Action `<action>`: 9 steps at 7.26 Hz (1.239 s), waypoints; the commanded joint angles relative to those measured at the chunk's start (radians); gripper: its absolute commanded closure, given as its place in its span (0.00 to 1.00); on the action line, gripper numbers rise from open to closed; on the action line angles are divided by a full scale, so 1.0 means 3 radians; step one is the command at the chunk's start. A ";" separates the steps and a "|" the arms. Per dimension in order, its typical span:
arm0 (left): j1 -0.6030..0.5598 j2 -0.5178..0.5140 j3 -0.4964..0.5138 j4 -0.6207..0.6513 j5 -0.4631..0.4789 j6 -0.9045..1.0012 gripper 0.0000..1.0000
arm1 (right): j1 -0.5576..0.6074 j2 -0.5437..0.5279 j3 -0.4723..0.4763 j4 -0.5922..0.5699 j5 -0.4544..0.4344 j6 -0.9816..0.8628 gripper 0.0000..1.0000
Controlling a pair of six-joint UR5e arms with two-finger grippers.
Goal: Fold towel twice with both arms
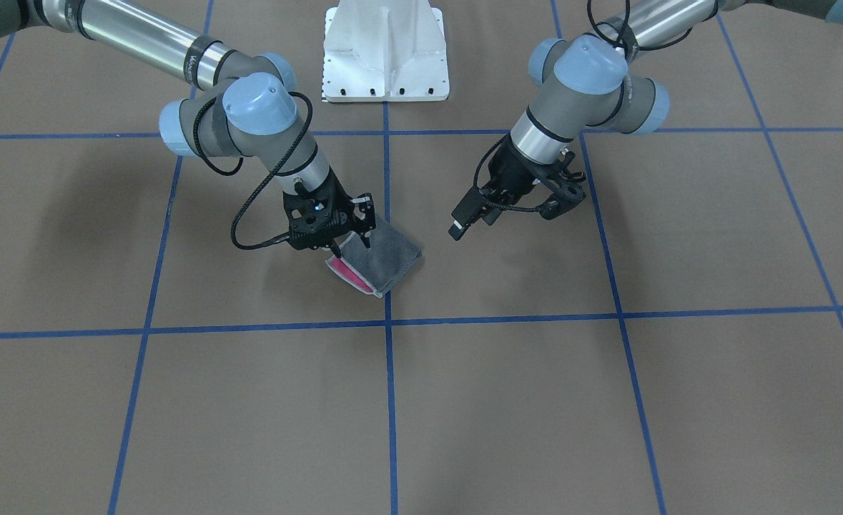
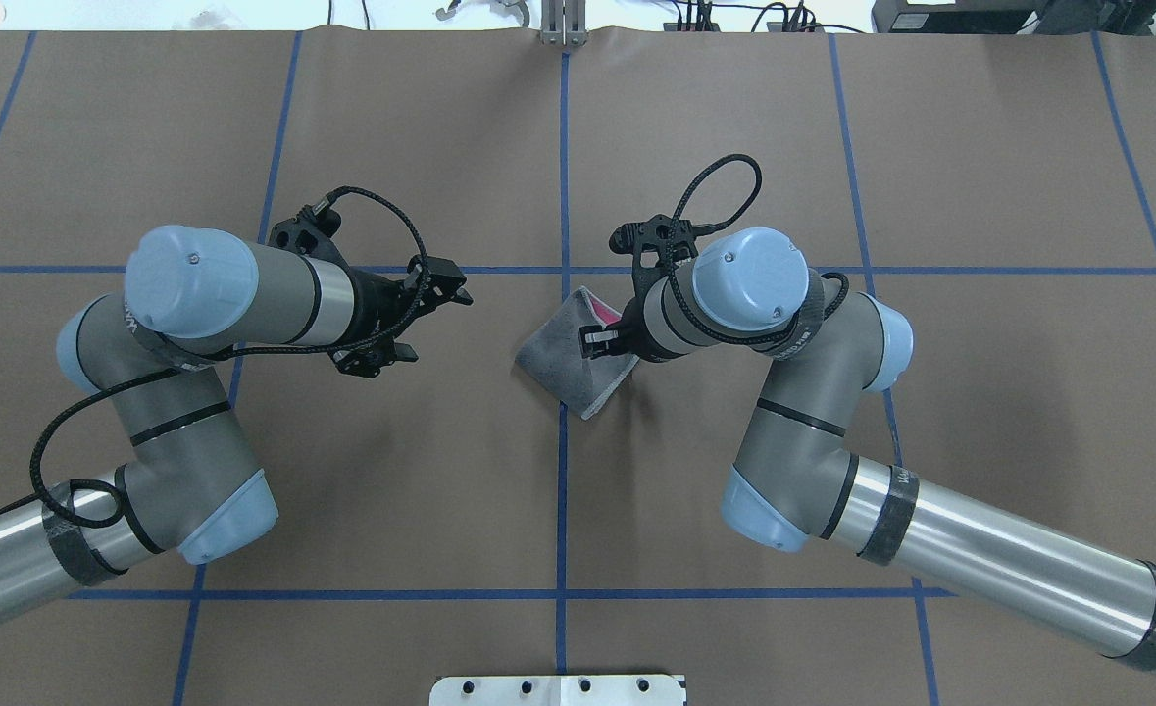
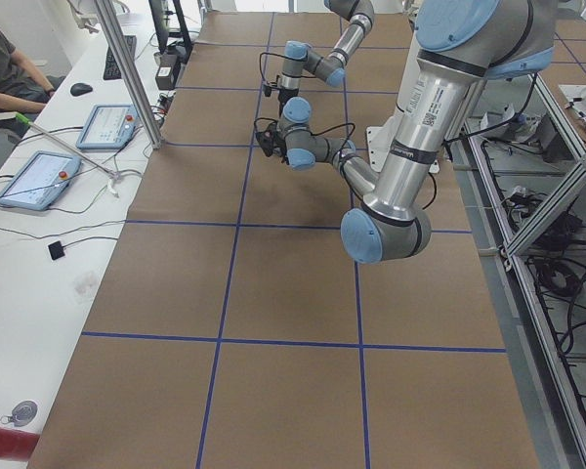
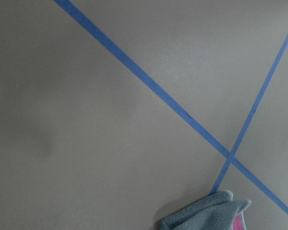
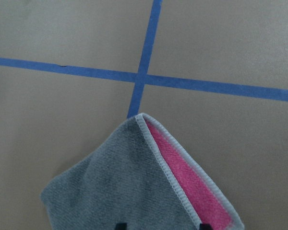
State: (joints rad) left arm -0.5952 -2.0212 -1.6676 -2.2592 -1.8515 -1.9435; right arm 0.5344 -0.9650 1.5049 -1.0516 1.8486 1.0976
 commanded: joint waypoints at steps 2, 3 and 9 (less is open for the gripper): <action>0.0000 -0.0007 0.0001 -0.0001 0.0000 0.0000 0.00 | 0.0008 -0.0045 0.0000 0.0003 0.0000 -0.0028 0.42; 0.0000 -0.0007 0.0006 -0.0001 0.0000 0.0000 0.00 | 0.0008 -0.0061 0.0000 -0.0007 0.0000 -0.0039 0.42; 0.0000 -0.0012 0.0011 -0.0001 0.0005 -0.0005 0.00 | 0.0008 -0.0071 0.0000 -0.0023 0.0000 -0.0049 0.85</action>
State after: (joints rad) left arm -0.5952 -2.0248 -1.6631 -2.2595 -1.8500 -1.9442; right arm 0.5369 -0.9857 1.5049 -1.0594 1.8485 1.0818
